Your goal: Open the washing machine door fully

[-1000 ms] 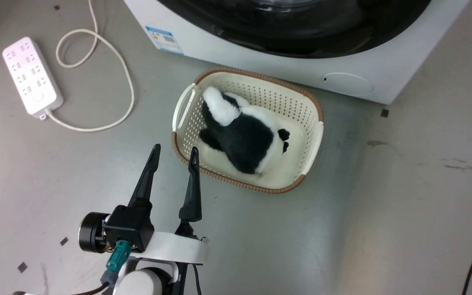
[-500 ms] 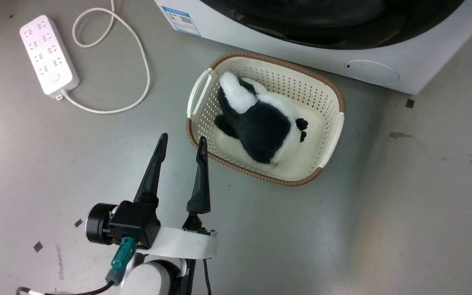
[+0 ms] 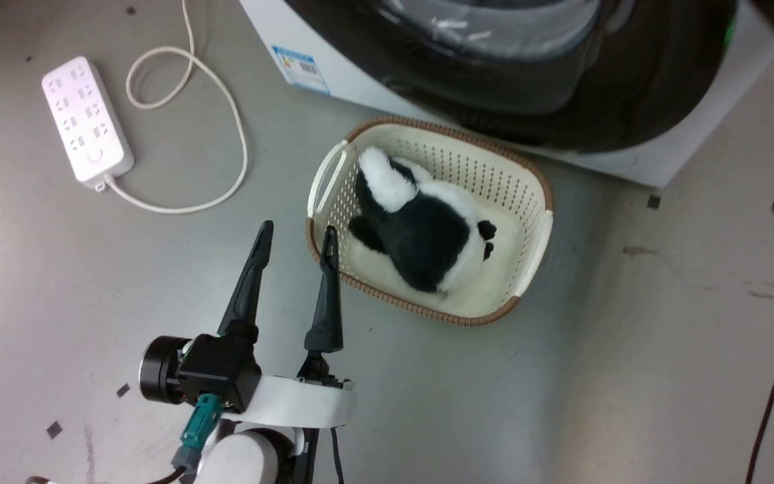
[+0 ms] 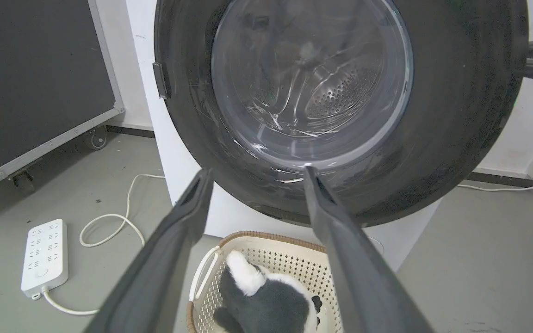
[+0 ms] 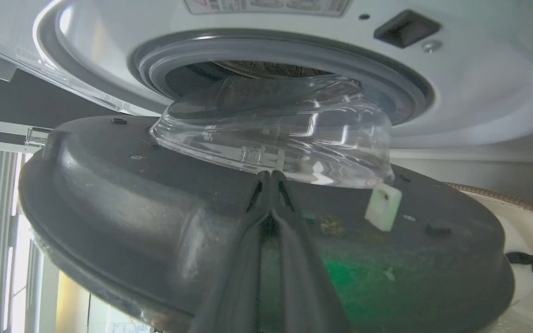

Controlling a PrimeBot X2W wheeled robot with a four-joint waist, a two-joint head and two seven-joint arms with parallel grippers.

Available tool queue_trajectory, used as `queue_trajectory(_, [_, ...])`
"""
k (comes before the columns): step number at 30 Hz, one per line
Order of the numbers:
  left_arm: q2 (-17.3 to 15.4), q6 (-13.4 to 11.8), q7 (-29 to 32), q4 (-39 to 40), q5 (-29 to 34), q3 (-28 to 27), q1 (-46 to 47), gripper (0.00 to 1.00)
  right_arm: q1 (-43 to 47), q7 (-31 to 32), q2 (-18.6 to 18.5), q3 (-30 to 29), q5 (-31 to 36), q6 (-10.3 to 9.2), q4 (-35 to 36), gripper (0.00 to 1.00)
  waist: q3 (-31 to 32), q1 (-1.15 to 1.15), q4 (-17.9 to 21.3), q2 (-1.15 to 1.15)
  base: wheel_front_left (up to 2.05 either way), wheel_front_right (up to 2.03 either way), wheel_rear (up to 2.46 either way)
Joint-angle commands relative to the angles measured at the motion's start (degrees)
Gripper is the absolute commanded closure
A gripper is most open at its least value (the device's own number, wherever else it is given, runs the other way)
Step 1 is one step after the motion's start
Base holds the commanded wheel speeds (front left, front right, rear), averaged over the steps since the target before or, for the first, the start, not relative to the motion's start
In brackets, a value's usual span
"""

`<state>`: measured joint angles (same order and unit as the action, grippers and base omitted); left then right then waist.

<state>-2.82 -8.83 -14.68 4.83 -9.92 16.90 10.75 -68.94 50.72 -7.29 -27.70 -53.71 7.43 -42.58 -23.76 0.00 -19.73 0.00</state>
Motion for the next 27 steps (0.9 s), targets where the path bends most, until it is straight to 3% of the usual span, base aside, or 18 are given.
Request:
queue_trajectory(1, [-0.06,0.46,-0.32,-0.45,0.55,-0.65,-0.65,0.0,3.74,1.56,1.57,0.66,-0.02,0.06,1.71,1.0,1.86,0.0,0.77,0.0,0.0,0.0,0.0])
queue_trajectory(11, [-0.06,2.28,-0.32,-2.33,2.12,-1.85,-3.61,0.0,16.66,6.31,4.32,5.23,-2.88,0.06,9.15,1.0,6.92,0.0,1.69,0.0,0.0,0.0,0.0])
queue_trajectory(14, [-0.06,3.17,-0.32,-2.92,2.62,-2.11,-5.06,0.0,22.44,6.33,4.38,13.01,-10.29,0.06,10.88,1.0,8.65,0.0,1.61,0.0,0.0,0.0,0.0])
queue_trajectory(27, [-0.06,4.9,-0.32,-3.26,3.01,-2.32,-7.81,0.0,34.61,-2.34,4.4,35.65,-22.98,0.06,18.42,1.0,10.78,0.0,0.96,0.0,0.0,0.0,0.0])
